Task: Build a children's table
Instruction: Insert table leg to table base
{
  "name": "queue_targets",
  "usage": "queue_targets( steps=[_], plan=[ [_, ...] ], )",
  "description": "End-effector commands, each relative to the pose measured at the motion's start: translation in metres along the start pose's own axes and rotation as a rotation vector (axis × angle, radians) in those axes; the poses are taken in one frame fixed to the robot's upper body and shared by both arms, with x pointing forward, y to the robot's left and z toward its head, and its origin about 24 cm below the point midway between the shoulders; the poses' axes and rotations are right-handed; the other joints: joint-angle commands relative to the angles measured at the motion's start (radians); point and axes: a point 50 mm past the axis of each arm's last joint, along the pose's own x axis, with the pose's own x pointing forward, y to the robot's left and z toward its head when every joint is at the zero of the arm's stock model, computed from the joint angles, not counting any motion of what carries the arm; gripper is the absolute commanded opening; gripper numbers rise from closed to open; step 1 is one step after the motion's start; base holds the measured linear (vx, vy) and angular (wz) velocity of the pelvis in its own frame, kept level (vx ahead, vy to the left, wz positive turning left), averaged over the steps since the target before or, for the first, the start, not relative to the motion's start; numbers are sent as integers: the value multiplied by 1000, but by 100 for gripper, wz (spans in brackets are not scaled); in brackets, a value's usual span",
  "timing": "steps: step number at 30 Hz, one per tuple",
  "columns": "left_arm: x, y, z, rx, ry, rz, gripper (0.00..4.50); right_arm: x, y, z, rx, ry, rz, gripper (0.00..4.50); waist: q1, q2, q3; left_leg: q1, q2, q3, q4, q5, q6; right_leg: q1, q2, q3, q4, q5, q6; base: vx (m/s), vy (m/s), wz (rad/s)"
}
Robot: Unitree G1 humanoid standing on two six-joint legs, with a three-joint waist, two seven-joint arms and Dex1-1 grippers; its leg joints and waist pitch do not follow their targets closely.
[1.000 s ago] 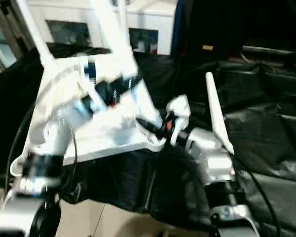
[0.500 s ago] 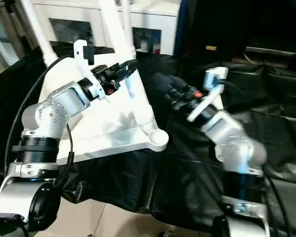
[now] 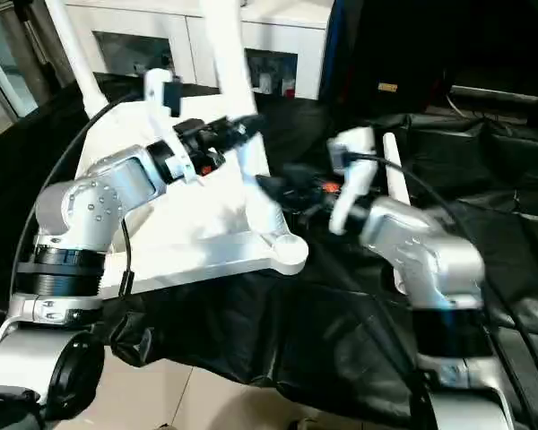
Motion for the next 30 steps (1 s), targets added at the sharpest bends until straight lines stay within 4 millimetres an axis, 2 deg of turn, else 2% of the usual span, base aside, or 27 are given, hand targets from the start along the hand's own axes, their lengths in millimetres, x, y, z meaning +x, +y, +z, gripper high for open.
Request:
queue_targets(
  steps=[1,3,4,6,8,10,12,15,16,22,23,28,30],
  plan=[
    [0,-6,7,53,9,-26,188,0,0,2,-45,43,-1,382,7,-21,-78,-18,10,10,-57,87,115,93,-43,51,-70,-206,-138,0,0,0],
    [1,-10,5,81,31,-48,188,4,1,0,-92,92,-7,382,8,-17,-78,-20,12,7,-57,97,110,93,-44,52,-65,-189,-142,0,0,0],
    [1,-11,5,88,35,-55,188,6,1,-1,-94,100,-10,382,7,-22,-79,-20,12,7,-56,99,108,94,-44,52,-63,-185,-142,0,0,0],
    [1,-13,4,95,38,-59,188,9,2,-3,-99,119,-14,382,7,-21,-78,-22,11,7,-57,99,106,96,-45,52,-63,-179,-146,0,0,0],
    [2,-13,4,105,42,-57,188,14,3,-10,-104,159,-25,348,5,-23,-79,-22,11,8,-56,105,105,95,-44,52,-61,-170,-148,0,0,0],
    [2,-13,4,110,43,-57,188,18,3,-13,-96,162,-31,345,4,-22,-79,-21,11,8,-56,97,103,95,-45,53,-62,-175,-149,0,0,0],
    [2,-13,4,112,44,-59,188,20,2,-14,-94,162,-32,315,5,-21,-79,-21,12,8,-56,98,101,96,-45,53,-60,-167,-153,0,0,0],
    [2,-14,4,120,49,-60,188,21,2,-14,-89,157,-35,296,5,-20,-80,-20,13,7,-56,100,102,96,-45,54,-58,-149,-161,0,0,0],
    [1,-14,3,124,51,-61,188,22,3,-13,-87,151,-36,271,5,-21,-80,-21,12,7,-56,103,103,97,-45,54,-57,-143,-162,0,0,0],
    [1,-14,2,129,60,-69,188,22,4,-12,-84,135,-17,228,5,-19,-80,-20,12,8,-56,95,103,97,-45,54,-58,-147,-163,0,0,0],
    [1,-14,2,127,61,-68,188,22,4,-12,-85,130,-7,218,5,-14,-79,-19,12,8,-56,94,101,96,-45,54,-58,-148,-164,0,0,0],
    [1,-14,0,124,71,-78,188,20,9,-14,-76,111,51,191,5,-18,-80,-20,11,8,-55,88,102,98,-44,54,-58,-140,-167,0,0,0],
    [1,-16,-1,123,88,-104,244,18,13,-13,-77,86,112,189,6,-18,-81,-21,12,8,-56,90,105,99,-44,54,-57,-136,-168,0,0,0]
  ],
)
